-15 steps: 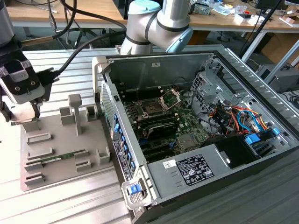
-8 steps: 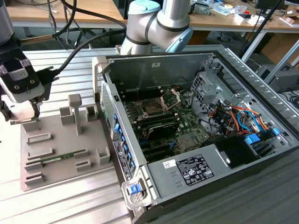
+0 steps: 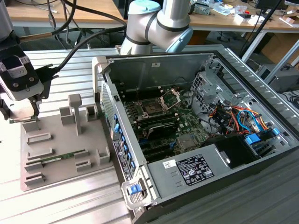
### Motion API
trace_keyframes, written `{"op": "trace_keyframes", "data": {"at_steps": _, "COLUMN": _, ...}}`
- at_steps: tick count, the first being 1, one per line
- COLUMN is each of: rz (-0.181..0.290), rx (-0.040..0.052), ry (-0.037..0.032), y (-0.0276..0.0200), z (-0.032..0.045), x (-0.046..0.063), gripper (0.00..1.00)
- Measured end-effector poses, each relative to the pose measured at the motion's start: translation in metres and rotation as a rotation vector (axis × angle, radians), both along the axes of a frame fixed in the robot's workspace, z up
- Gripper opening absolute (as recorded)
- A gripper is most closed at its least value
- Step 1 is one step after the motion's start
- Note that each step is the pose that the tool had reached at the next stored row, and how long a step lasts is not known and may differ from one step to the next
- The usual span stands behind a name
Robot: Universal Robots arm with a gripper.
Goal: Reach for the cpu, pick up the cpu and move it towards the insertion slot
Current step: 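Pick up the cpu and move it towards the insertion slot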
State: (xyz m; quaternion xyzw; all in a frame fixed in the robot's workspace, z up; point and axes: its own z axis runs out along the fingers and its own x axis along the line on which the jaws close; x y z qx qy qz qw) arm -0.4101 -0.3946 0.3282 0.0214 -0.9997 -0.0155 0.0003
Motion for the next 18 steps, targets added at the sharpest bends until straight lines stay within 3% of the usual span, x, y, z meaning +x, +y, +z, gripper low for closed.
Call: {"op": "trace_keyframes", "data": {"at_steps": 18, "rz": 0.000, "rx": 0.0000, "ry": -0.0001, "y": 0.0000, "z": 0.0098, "x": 0.0000, "gripper": 0.55}}
